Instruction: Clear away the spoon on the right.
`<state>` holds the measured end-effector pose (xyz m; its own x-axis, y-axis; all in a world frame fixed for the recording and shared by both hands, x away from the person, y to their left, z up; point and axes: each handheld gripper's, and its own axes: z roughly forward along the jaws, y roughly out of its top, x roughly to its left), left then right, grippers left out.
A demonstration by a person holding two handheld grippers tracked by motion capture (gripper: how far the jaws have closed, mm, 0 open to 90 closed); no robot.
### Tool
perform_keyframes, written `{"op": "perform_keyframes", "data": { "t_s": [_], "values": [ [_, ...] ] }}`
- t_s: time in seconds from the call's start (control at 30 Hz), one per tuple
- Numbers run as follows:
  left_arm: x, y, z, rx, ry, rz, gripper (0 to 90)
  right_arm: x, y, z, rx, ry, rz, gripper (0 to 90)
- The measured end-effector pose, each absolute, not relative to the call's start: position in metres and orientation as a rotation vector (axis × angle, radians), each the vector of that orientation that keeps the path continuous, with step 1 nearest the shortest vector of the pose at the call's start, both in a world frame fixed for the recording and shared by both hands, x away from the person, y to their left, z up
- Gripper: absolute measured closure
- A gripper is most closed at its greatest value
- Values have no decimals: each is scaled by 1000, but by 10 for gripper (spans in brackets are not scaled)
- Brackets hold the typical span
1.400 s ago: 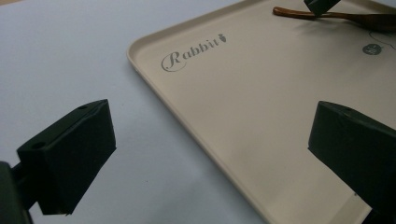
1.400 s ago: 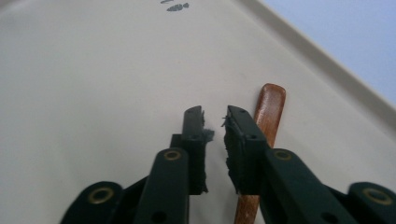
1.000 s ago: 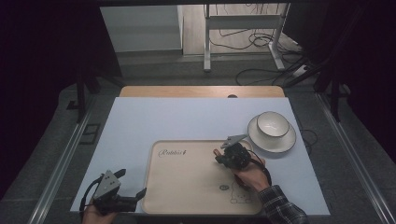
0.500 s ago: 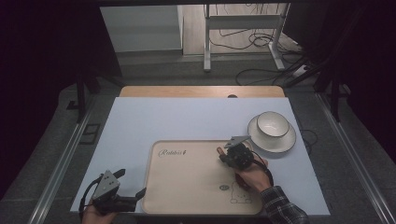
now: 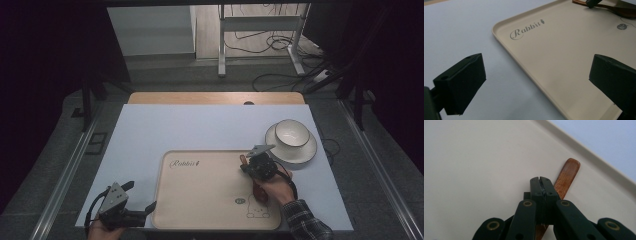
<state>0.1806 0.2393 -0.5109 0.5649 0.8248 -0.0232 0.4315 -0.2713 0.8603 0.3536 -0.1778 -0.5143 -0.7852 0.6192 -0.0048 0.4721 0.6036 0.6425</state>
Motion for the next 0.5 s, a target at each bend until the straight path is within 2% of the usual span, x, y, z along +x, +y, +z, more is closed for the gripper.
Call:
{"op": "perform_keyframes", "data": {
  "t_s": [0.5],
  "values": [
    [181, 239, -511, 1898, 1015, 552, 4, 355, -195, -514, 976, 2569, 936, 898]
  ]
}}
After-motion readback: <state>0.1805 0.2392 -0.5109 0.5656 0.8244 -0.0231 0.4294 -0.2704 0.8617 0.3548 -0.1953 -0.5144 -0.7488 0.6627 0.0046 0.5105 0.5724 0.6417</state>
